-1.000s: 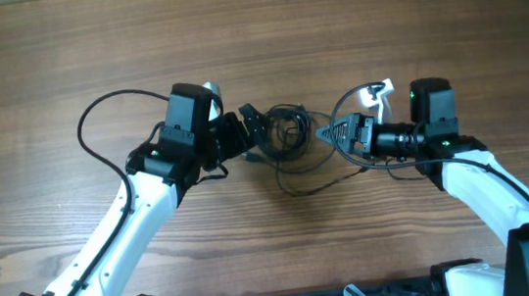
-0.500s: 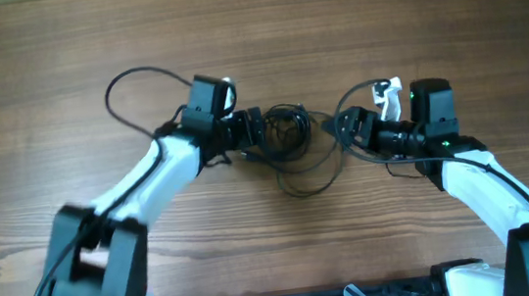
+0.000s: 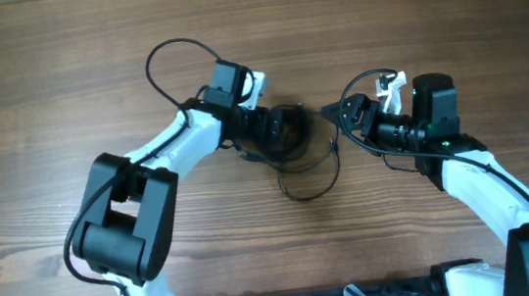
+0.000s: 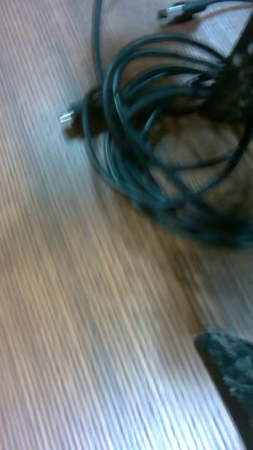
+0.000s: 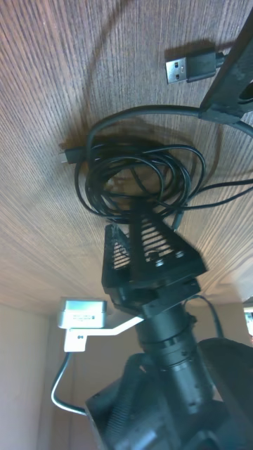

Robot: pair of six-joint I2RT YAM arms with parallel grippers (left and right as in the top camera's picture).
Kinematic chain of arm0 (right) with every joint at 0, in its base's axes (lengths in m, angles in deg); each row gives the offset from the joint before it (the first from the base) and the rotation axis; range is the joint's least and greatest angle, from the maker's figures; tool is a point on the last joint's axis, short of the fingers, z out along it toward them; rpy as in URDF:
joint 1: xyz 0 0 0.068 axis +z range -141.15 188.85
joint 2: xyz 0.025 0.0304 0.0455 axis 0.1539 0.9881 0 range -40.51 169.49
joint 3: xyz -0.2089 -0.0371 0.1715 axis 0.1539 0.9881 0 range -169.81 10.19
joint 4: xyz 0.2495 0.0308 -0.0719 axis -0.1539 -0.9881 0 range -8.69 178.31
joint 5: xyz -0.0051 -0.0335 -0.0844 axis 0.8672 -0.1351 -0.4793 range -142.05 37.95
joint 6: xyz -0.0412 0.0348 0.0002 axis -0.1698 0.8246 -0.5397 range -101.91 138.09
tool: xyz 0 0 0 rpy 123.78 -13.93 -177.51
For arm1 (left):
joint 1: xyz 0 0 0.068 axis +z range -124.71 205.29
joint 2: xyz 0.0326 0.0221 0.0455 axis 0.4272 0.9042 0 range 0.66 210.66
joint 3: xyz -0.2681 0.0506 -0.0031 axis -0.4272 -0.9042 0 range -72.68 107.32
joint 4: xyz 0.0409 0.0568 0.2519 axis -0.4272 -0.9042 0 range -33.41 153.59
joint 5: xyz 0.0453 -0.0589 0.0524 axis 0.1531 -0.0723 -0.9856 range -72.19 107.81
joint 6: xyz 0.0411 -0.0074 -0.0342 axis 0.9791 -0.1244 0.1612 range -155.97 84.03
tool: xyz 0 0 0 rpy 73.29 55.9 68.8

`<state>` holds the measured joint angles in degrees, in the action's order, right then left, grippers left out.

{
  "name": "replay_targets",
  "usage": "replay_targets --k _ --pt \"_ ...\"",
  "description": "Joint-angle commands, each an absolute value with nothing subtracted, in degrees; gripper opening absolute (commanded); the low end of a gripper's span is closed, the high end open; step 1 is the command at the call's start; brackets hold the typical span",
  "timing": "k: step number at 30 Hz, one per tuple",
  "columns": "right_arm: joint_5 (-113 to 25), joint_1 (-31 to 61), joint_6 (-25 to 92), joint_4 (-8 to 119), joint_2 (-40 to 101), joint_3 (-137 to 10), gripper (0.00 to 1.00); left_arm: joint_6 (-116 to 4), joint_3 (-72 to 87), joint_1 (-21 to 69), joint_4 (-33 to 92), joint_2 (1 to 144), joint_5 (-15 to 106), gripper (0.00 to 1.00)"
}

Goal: Untangle cables

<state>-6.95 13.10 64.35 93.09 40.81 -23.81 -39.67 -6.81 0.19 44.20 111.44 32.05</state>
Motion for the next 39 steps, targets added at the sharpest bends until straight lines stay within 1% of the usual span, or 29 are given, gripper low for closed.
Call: replay_targets --k 1,3,4,5,7,9,12,13,14,15,16,20,25,26,30,33,35,37,39 --pt "-8.4 14.1 64.8 93.2 40.7 -24.0 1.0 -38.1 -6.2 -1.8 44.8 113.0 30.6 1.0" --pt "-9.5 14.9 64.7 93.2 40.7 -24.0 1.0 -38.1 -6.2 -2.0 45.2 113.0 30.6 0.93" --pt "-10.3 15.4 64.7 93.3 40.7 -24.0 1.0 -38.1 -6.2 -2.0 45.0 113.2 30.6 0.85" --pt "-10.6 15.6 64.7 93.3 40.7 -24.0 1.0 -38.1 -6.2 -2.0 44.6 113.8 29.8 0.79" --pt "-10.5 15.6 64.7 93.2 40.7 -24.0 1.0 -38.1 -6.2 -2.0 44.1 115.3 26.8 0.73" --pt "-10.5 15.6 64.7 93.2 40.7 -24.0 1.0 -38.1 -6.2 -2.0 43.8 117.3 25.2 0.63" --pt "-10.5 15.6 64.7 93.3 40.7 -24.0 1.0 -38.1 -6.2 -2.0 42.8 119.6 25.2 0.55" --pt "-10.5 15.6 64.7 93.3 40.7 -24.0 1.0 -38.1 -6.2 -2.0 42.2 119.9 25.2 0.45" --pt "-10.5 15.6 64.7 93.3 40.7 -24.0 1.0 -38.1 -6.2 -2.0 41.6 119.9 25.2 0.3" --pt "-10.5 15.6 64.7 93.3 40.7 -24.0 1.0 -38.1 -6.2 -2.0 41.4 119.9 25.2 0.12" --pt "-10.5 15.6 64.7 93.3 40.7 -24.0 1.0 -38.2 -6.2 -2.0 41.2 119.8 25.2 0.04" --pt "-8.9 15.6 64.5 93.2 40.7 -24.0 0.99 -38.3 -6.2 -1.7 39.1 117.9 25.2 0.04" --pt "-8.0 15.6 62.9 93.2 40.7 -24.0 1.0 -41.0 -5.2 0.1 33.5 105.3 25.2 0.04" --pt "-6.5 15.6 60.8 93.2 40.7 -24.0 0.99 -40.9 -5.2 0.1 32.7 101.8 25.2 0.04" --pt "0.9 15.6 49.4 93.2 40.7 -24.0 0.93 -40.9 -5.2 0.1 29.9 89.5 25.2 0.04" --pt "3.0 15.6 47.8 94.1 40.7 -24.0 0.93 -40.7 -5.2 0.1 26.1 83.9 25.2 0.04" --pt "8.5 15.7 46.5 97.4 40.7 -24.0 0.93 -40.7 -5.2 0.1 23.1 82.1 25.2 0.04" --pt "15.0 15.7 47.0 104.3 40.7 -24.0 0.93 -40.9 -5.2 0.1 19.6 80.7 25.2 0.04" --pt "16.2 15.7 50.9 111.2 40.7 -24.0 0.93 -42.7 -5.2 0.1 17.9 79.7 25.2 0.04"
